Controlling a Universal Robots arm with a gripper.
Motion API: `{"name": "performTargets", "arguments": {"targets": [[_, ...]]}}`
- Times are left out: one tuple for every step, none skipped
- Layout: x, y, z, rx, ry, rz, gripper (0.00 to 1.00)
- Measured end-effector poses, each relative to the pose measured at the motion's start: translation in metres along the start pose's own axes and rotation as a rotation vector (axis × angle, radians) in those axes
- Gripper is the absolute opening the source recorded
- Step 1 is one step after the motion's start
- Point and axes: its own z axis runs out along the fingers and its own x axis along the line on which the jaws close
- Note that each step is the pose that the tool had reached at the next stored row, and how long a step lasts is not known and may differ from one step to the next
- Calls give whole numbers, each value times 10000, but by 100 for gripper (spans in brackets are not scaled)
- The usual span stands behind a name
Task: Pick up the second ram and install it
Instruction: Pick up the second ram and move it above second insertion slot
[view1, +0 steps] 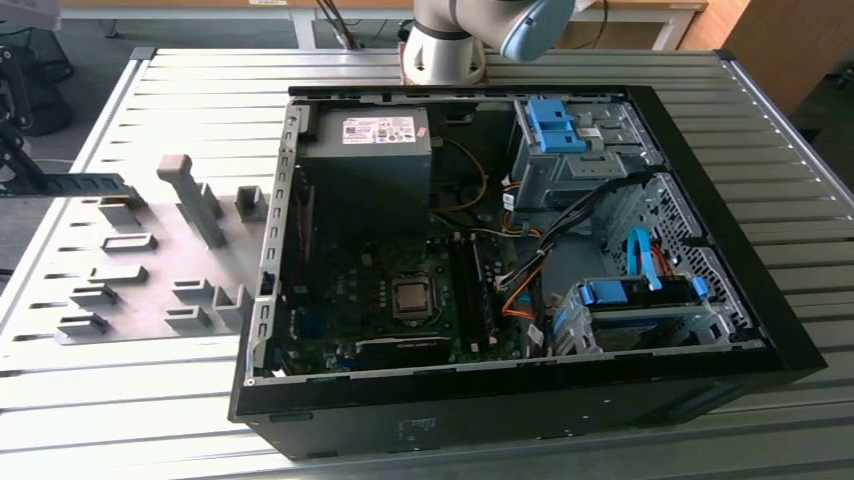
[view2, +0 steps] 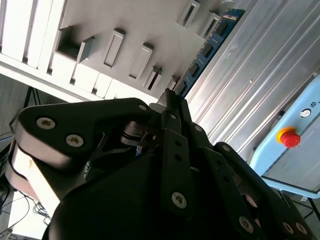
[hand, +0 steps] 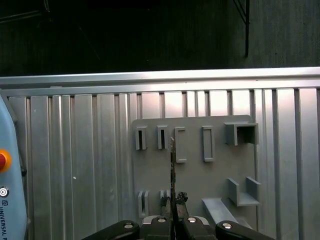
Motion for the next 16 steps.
{"name": "performTargets", "arguments": {"targets": [[0, 0, -8, -1, 0, 0, 14], [-1, 0, -16, 0, 0, 0, 14], [-1, 0, -23, 1, -1, 1, 14], [-2, 0, -32, 0, 0, 0, 14], [-2, 0, -40, 0, 0, 0, 14], [-2, 0, -48, 0, 0, 0, 14], [-3, 0, -57, 0, 0, 0, 14], [-3, 0, -65, 0, 0, 0, 14], [-4, 0, -73, 0, 0, 1, 14], [-4, 0, -81, 0, 0, 0, 14], [-5, 0, -88, 0, 0, 0, 14], [-5, 0, -95, 0, 0, 0, 14], [-6, 0, -101, 1, 0, 0, 14], [-6, 0, -107, 0, 0, 0, 14], [-6, 0, -115, 0, 1, 0, 14], [-7, 0, -123, -1, 1, 0, 14]]}}
